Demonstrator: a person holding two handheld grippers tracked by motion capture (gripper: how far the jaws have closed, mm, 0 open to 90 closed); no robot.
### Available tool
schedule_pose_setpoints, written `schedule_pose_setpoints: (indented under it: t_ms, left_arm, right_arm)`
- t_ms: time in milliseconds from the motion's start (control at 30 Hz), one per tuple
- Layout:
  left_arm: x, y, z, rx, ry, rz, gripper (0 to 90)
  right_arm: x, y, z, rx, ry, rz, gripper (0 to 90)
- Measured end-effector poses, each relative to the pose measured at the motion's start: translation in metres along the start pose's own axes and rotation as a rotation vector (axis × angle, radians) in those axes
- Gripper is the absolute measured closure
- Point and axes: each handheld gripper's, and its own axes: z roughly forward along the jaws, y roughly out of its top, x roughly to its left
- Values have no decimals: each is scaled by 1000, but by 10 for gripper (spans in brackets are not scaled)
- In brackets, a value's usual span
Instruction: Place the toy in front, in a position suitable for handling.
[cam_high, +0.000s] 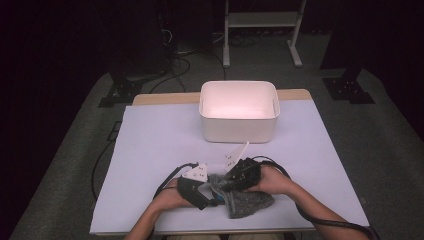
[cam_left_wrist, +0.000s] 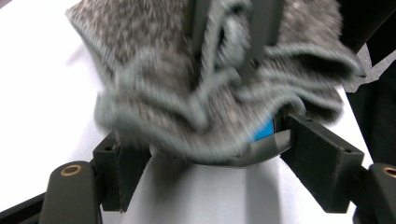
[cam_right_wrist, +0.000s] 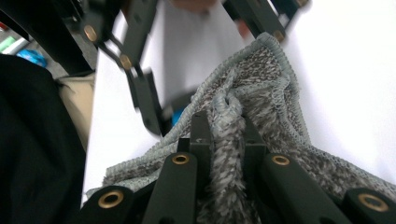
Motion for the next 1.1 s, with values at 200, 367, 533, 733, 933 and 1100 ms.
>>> schedule_pose_setpoints:
  t_ms: [200,367,533,733,933,1100]
  left_arm:
    - [-1,1,1,4,4,7,238]
    - [0,-2,-2,-1,0,1,238]
    - [0,-1,0,-5,3,2,238]
    - [-1,1,0,5,7,2,238]
    - [0,-1,-2,1,3,1,239]
    - [0,-1,-1,1,4,5,239]
  right_arm:
    - [-4,2,4,-23,18,16,797]
    - [-5,7,10,-14,26,-2,797]
    - [-9,-10,-4,-23,23,42,797]
    - [-10,-10,-4,-31,17,49,797]
    - [-11,2,4,-27,24,21,795]
    - [-12,-14,-8,-29,3,57,796]
